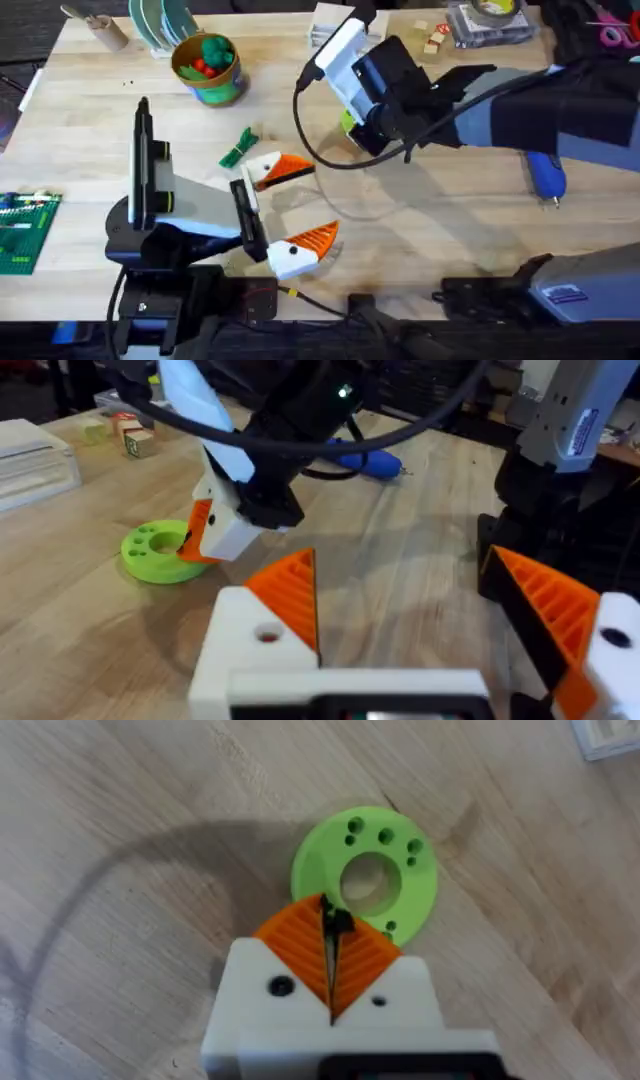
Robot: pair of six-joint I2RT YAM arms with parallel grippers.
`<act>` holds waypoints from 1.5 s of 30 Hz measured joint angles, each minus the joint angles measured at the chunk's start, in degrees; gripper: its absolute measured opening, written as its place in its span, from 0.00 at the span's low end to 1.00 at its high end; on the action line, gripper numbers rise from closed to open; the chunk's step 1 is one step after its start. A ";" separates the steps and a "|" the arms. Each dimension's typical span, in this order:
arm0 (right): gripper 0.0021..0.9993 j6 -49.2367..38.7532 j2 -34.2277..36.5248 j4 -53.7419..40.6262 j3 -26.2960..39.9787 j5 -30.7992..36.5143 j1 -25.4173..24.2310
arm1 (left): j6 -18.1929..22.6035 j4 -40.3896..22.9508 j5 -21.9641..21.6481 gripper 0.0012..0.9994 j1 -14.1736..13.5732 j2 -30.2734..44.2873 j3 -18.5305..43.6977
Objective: Pick up the gripper from the table and insert it into the empty holder that is missing its gripper. Then pick up a screw, insert it into the mounting hole, and use the screwdriver to tighten it. Finally, clean up the table by picking up the vegetable and placing it into the bucket.
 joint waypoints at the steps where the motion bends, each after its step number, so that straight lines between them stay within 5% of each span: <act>1: 0.01 -0.02 0.00 0.02 0.00 0.01 0.00 | 0.00 0.00 -0.01 0.99 0.00 0.02 0.00; 12: 0.01 0.07 -0.54 -1.10 0.33 -0.03 0.00 | 0.00 0.00 -0.01 0.99 0.00 0.02 0.00; 27: 0.01 0.50 -10.41 -5.02 1.11 -0.10 0.00 | 0.00 0.00 -0.01 0.99 0.00 0.02 0.00; 35: 0.01 1.16 -10.97 -20.53 12.68 -1.52 1.88 | 0.00 -0.02 0.01 0.99 0.00 0.02 0.00; 45: 0.01 1.12 -11.08 -29.88 26.86 -2.30 13.50 | 0.00 -0.02 0.01 0.99 0.00 0.00 0.00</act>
